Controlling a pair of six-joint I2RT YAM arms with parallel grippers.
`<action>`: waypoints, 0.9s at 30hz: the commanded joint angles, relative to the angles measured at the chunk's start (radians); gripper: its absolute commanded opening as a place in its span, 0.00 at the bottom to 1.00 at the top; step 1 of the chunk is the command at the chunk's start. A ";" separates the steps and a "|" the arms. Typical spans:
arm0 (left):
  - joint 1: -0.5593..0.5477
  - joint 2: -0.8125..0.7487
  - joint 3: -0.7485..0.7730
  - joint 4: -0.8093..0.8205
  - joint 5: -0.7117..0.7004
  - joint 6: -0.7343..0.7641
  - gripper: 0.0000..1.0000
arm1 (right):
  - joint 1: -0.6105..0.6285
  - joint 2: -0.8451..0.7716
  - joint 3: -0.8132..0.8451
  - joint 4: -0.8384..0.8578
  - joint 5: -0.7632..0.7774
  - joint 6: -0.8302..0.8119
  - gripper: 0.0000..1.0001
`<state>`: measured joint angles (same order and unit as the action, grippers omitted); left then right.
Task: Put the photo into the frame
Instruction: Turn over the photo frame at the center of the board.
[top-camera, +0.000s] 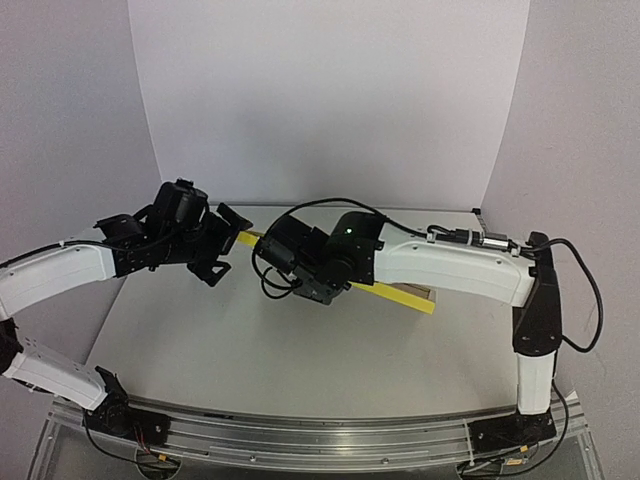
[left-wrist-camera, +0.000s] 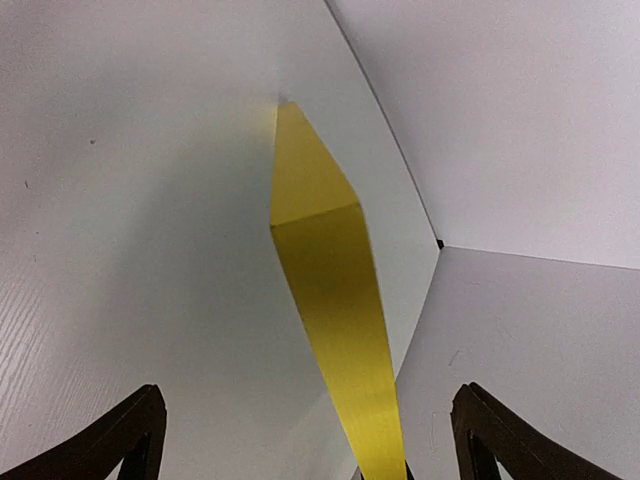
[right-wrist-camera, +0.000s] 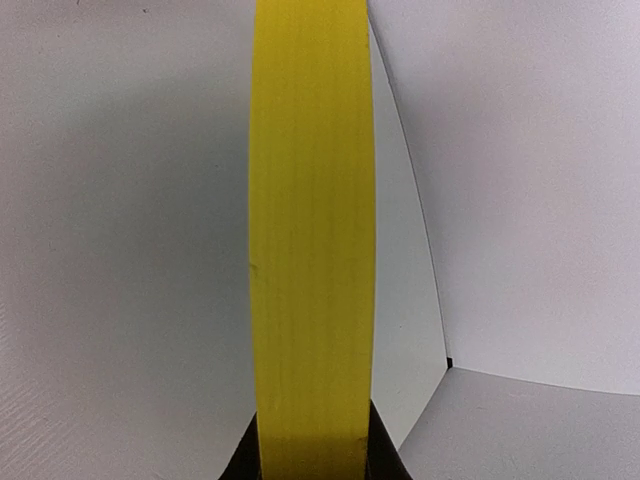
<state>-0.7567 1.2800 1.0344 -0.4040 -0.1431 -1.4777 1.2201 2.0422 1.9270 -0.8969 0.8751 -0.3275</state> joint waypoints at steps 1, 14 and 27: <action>-0.003 -0.197 0.106 0.014 -0.089 0.233 1.00 | -0.031 -0.067 0.205 0.023 0.049 0.012 0.00; -0.001 -0.366 0.122 0.016 -0.081 0.682 1.00 | -0.315 -0.342 0.257 0.026 -0.805 0.405 0.00; 0.002 -0.215 0.072 0.065 0.005 0.770 1.00 | -0.537 -0.569 -0.219 0.419 -1.145 0.925 0.00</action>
<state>-0.7566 1.0362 1.1331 -0.3653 -0.1584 -0.7245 0.7642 1.6133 1.8525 -0.8577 -0.1533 0.3228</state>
